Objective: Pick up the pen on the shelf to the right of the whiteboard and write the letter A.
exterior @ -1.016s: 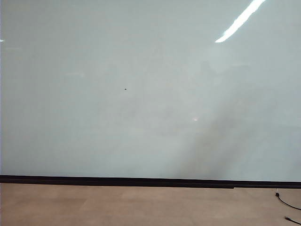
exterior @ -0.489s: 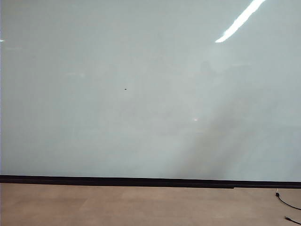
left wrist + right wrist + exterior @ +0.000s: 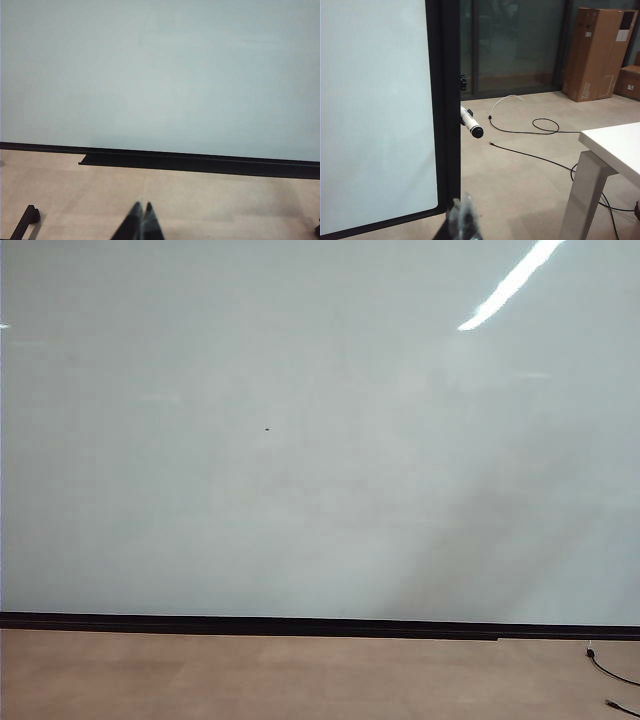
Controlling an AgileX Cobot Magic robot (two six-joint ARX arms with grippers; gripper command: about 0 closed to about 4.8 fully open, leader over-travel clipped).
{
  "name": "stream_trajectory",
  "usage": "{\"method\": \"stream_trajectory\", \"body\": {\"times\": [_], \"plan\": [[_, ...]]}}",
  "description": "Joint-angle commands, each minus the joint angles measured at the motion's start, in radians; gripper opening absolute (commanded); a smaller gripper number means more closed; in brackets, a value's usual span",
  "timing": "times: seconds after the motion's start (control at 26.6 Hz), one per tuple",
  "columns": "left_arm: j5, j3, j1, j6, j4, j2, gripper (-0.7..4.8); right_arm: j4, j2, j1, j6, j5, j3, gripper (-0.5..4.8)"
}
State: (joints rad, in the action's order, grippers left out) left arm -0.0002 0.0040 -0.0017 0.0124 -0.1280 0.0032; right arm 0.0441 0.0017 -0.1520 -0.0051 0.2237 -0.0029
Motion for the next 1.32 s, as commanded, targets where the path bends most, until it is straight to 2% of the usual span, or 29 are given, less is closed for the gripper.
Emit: {"method": "stream_trajectory", "body": {"times": [0.04, 0.15, 0.26, 0.34, 0.45, 0.64, 0.87, 0.98, 1.2, 1.32], "plan": [[0.003, 0.003, 0.0, -0.005, 0.009, 0.0, -0.04, 0.012, 0.0, 0.001, 0.005, -0.008, 0.005, 0.0], [0.004, 0.003, 0.0, -0.005, 0.009, 0.0, -0.04, 0.014, 0.0, 0.001, 0.003, -0.05, 0.005, 0.49], [0.003, 0.003, 0.0, -0.005, 0.009, 0.0, -0.04, 0.031, 0.0, 0.001, -0.004, -0.074, 0.005, 1.79], [0.003, 0.003, 0.0, -0.005, 0.009, 0.0, -0.04, 0.039, 0.0, 0.001, -0.006, -0.077, 0.009, 1.94], [0.003, 0.003, 0.0, -0.005, 0.009, 0.0, -0.04, 0.037, 0.007, 0.001, -0.022, -0.086, 0.022, 2.85], [0.003, 0.003, 0.0, -0.005, 0.009, 0.0, -0.04, 0.061, 0.106, 0.001, -0.056, -0.094, 0.076, 3.07], [0.004, 0.003, 0.0, -0.004, 0.009, 0.0, -0.04, 0.246, 0.264, -0.016, -0.103, -0.153, 0.081, 3.43], [0.003, 0.003, 0.0, -0.005, 0.009, 0.0, -0.04, 0.341, 0.362, -0.061, -0.114, -0.225, 0.082, 3.73], [0.004, 0.003, 0.0, -0.004, 0.009, 0.0, -0.04, 0.572, 0.562, -0.189, -0.125, -0.385, 0.081, 3.74], [0.004, 0.003, 0.0, -0.005, 0.009, 0.0, -0.04, 0.803, 0.739, -0.27, -0.146, -0.471, 0.082, 3.78]]}}
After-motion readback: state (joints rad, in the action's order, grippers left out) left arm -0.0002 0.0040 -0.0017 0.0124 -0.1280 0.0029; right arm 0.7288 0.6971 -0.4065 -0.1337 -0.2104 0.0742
